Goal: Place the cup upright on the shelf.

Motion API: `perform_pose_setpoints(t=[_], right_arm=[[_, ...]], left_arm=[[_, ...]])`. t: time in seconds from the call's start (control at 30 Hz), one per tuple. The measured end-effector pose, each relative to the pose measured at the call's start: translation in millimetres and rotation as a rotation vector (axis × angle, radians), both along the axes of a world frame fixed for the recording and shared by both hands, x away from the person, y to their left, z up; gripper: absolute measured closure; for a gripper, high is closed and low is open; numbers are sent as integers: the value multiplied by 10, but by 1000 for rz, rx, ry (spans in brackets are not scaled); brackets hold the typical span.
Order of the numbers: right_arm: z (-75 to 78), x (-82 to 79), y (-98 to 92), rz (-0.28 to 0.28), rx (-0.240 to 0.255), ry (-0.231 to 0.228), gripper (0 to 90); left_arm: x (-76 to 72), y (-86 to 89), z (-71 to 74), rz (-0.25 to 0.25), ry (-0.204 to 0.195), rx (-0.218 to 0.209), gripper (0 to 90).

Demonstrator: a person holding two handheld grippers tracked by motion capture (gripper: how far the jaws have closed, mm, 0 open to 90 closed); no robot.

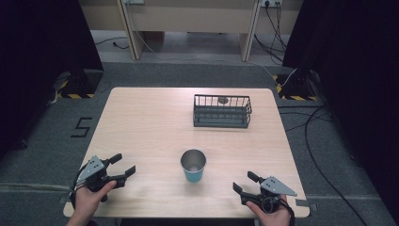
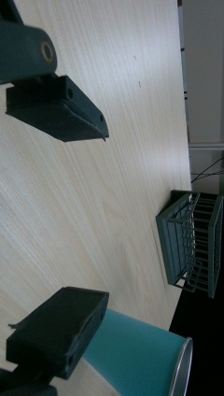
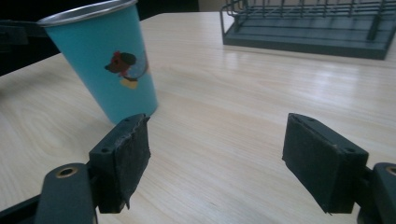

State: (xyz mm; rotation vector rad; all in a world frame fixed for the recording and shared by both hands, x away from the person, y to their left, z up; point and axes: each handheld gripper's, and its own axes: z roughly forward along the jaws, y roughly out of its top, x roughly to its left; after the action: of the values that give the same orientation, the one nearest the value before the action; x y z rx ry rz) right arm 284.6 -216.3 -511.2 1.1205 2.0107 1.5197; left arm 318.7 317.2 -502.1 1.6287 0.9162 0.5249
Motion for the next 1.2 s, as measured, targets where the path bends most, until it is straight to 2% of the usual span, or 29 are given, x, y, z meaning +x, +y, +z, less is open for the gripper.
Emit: perform_pose_setpoints(t=[0.03, 0.27, 0.57, 0.83, 1.2], right_arm=[[11, -3, 38, 14, -2, -13, 220], [61, -21, 195, 72, -14, -26, 197], [149, 37, 402, 134, -32, -58, 190], [209, 129, 580, 183, -66, -71, 174], [210, 251, 797, 231, -74, -66, 167]], left_arm=[[-1, 0, 1, 0, -1, 1, 174], [-6, 2, 2, 1, -1, 1, 174], [-4, 4, 1, 3, 1, -1, 174], [-2, 7, -2, 6, 1, -6, 174], [1, 5, -5, 3, 3, -8, 174]])
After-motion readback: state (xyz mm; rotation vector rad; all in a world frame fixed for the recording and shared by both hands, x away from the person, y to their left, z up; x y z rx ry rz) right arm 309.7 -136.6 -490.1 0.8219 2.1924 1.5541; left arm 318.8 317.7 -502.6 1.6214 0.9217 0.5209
